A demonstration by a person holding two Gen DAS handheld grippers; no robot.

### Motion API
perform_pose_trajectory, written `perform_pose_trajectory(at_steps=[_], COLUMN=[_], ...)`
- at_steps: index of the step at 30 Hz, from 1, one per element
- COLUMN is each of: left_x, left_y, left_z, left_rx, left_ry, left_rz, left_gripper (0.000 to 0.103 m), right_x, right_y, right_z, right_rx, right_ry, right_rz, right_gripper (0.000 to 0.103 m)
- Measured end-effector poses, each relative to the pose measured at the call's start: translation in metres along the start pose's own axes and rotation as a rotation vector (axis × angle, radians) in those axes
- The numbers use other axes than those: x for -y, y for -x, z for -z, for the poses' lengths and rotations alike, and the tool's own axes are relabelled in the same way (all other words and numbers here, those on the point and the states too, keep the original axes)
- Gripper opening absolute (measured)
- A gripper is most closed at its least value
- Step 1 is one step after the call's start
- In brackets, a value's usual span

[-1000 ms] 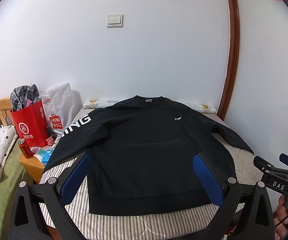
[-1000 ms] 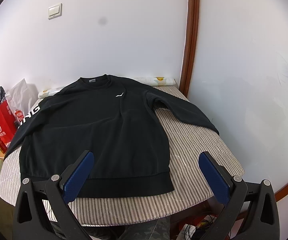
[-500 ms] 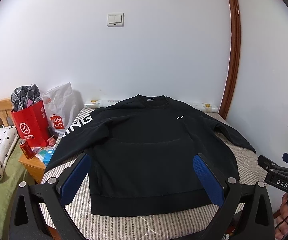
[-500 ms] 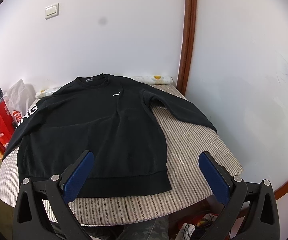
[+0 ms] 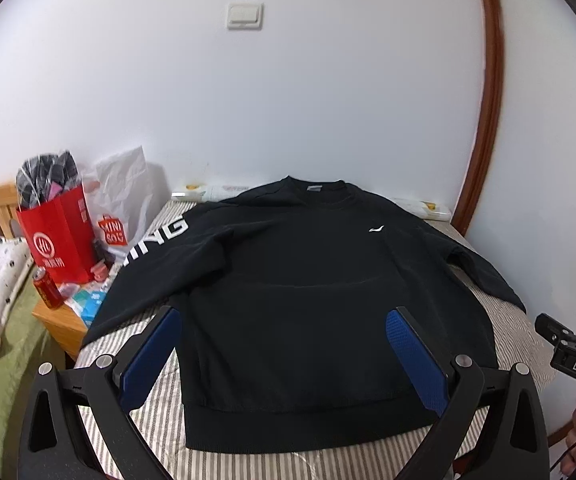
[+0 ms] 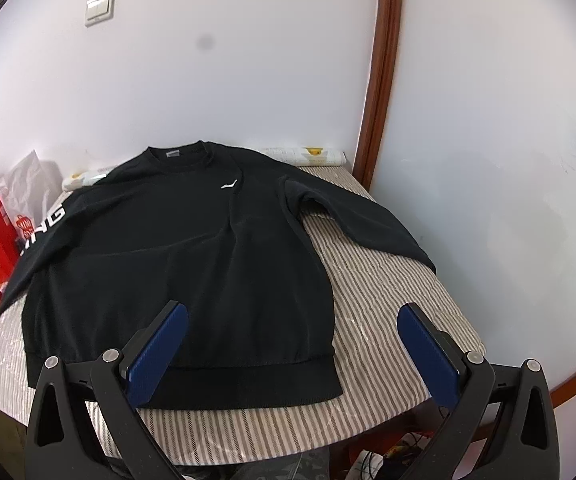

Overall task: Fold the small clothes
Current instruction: 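Grasp the lettered sleeve with the left tool and fold it across the body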

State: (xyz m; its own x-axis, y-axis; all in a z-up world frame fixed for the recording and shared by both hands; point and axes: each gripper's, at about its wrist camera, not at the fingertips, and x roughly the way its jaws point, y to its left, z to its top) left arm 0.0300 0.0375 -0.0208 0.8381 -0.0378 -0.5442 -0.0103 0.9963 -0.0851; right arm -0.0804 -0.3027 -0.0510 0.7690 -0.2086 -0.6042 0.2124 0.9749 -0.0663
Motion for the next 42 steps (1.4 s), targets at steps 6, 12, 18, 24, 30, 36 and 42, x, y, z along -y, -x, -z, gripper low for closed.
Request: perform_pose_trajectory(at_steps=[6,12,18,24,30,36,42], left_x=[-0.038,-0.083,-0.141,-0.182,-0.209,-0.222,-0.226], left_y=[-0.045,-0.088,-0.129,-0.158,-0.187,-0.205,-0.225], left_z=[0.005,0.021,0.039,0.049,0.054,0.043,0.029], left_rx=[-0.083,-0.182,-0.271,-0.264,-0.266,-0.214,-0.232], left_ry=[0.080,0.183,0.353,0.504,0.661,0.700,0.625], left_rz=[-0.016,-0.059,-0.031,0.031,0.093,0.051,-0.128], left_gripper=[0.103,0.102,0.101,0.094,0.083,0.081,0.031], right_x=[-0.016,-0.039,-0.079,-0.109,-0.120,-0.122,-0.117], right_y=[-0.030,-0.077,-0.110,-0.135,-0.155,-0.167,-0.174], right_z=[-0.004,-0.003,-0.003,0.002,-0.004,-0.017,-0.019], right_rx=[-0.014,-0.077,-0.138,-0.171,-0.205,-0.206,-0.201], right_ry=[0.033,0.037,0.113,0.227,0.256,0.267,0.277], right_rz=[0.001,-0.048,-0.082,-0.040,-0.014,0.030,0.030], right_gripper=[0.103,0.103,0.103,0.103,0.103,0.103,0.103])
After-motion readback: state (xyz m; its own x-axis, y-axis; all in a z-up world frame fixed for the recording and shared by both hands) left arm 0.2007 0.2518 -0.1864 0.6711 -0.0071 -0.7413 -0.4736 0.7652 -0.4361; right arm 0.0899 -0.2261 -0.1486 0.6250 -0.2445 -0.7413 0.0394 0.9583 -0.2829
